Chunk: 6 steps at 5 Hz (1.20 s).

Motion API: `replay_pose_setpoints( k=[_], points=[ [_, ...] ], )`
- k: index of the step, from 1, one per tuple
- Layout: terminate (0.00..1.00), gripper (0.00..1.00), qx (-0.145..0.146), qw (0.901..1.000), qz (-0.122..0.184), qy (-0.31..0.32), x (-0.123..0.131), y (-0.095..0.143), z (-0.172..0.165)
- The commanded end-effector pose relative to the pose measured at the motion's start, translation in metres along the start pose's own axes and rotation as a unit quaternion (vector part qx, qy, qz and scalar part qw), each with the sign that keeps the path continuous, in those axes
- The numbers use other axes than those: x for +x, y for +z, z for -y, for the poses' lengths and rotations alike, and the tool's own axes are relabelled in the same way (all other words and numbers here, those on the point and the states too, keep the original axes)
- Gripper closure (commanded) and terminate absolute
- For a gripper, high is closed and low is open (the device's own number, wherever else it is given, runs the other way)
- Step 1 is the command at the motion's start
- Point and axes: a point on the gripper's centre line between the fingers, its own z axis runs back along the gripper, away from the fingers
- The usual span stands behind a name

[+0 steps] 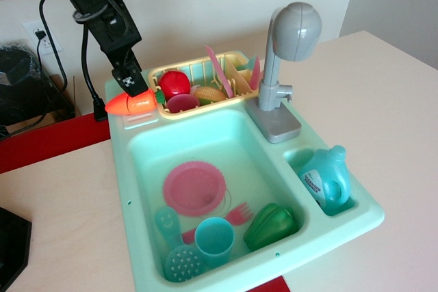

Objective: Put carrot on plate

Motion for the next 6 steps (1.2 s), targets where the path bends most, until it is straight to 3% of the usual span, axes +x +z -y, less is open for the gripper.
replay_pose_setpoints(
  k=[1, 3, 6],
  points=[
    [0.0, 0.0, 0.0, 1.0, 0.0, 0.0, 0.0, 0.0, 0.0],
    [0.0, 0.0, 0.008, 0.9999, -0.01, 0.008, 0.0, -0.017, -0.007],
    [0.0, 0.0, 0.012, 0.9985, -0.053, 0.013, -0.01, -0.052, -0.016]
  ],
)
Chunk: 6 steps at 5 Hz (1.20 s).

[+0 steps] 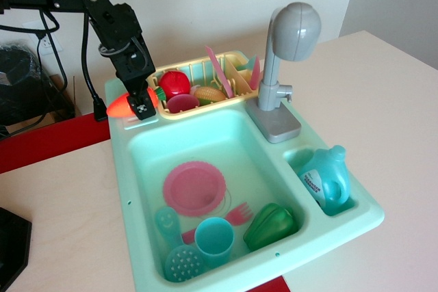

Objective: Put carrot on plate

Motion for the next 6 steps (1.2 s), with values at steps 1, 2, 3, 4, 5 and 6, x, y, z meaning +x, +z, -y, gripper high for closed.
replay_pose_setpoints(
  k=[1, 2, 3, 4, 5, 6],
  points=[
    [0.0, 1.0, 0.011, 0.9998, 0.014, 0.004, -0.002, -0.003, -0.015],
    [0.0, 1.0, 0.011, 0.9997, 0.022, 0.007, -0.002, -0.001, -0.018],
    [0.0, 1.0, 0.007, 0.9994, 0.035, 0.004, 0.002, 0.005, -0.013],
    [0.0, 1.0, -0.002, 0.9975, 0.07, -0.008, 0.013, 0.023, 0.002],
    [0.0, 1.0, -0.014, 0.9931, 0.113, -0.025, 0.033, 0.048, 0.022],
    [0.0, 1.0, -0.016, 0.9903, 0.132, -0.04, 0.044, 0.062, 0.042]
  ],
)
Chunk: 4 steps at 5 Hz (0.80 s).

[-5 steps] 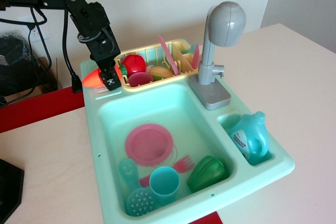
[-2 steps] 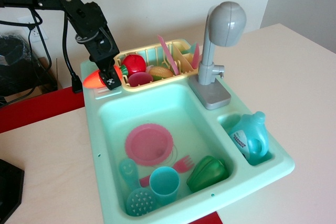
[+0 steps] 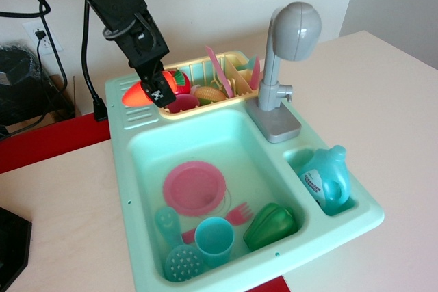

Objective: Put carrot on plate

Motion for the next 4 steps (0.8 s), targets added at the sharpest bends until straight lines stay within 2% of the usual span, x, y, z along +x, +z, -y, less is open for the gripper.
replay_pose_setpoints(
  k=[1, 2, 3, 4],
  points=[
    [0.0, 1.0, -0.002, 0.9993, 0.037, -0.011, 0.018, 0.02, 0.026],
    [0.0, 1.0, -0.018, 0.9993, 0.029, -0.017, 0.02, 0.011, 0.069],
    [0.0, 1.0, -0.031, 0.999, 0.016, -0.03, 0.016, -0.006, 0.099],
    [0.0, 1.0, -0.021, 0.9988, -0.001, -0.043, 0.008, -0.022, 0.118]
  ],
)
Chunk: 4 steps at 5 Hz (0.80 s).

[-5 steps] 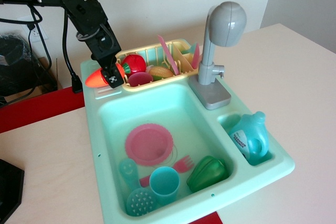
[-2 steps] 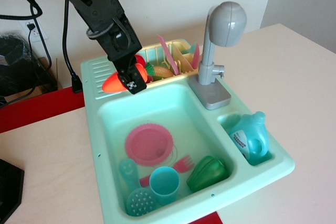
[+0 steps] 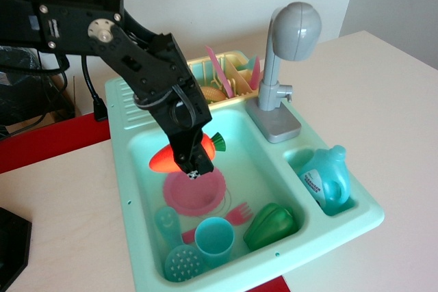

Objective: Put carrot on plate

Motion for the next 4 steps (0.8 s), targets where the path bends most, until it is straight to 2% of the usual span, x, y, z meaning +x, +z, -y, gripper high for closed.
replay_pose_setpoints(
  k=[1, 3, 4],
  points=[
    [0.0, 1.0, 0.016, 0.9998, -0.008, 0.001, -0.01, -0.011, 0.006],
    [0.0, 1.0, 0.031, 0.9991, -0.027, 0.01, -0.029, -0.029, -0.01],
    [0.0, 1.0, 0.049, 0.9983, -0.029, 0.014, -0.037, -0.036, -0.028]
  ],
)
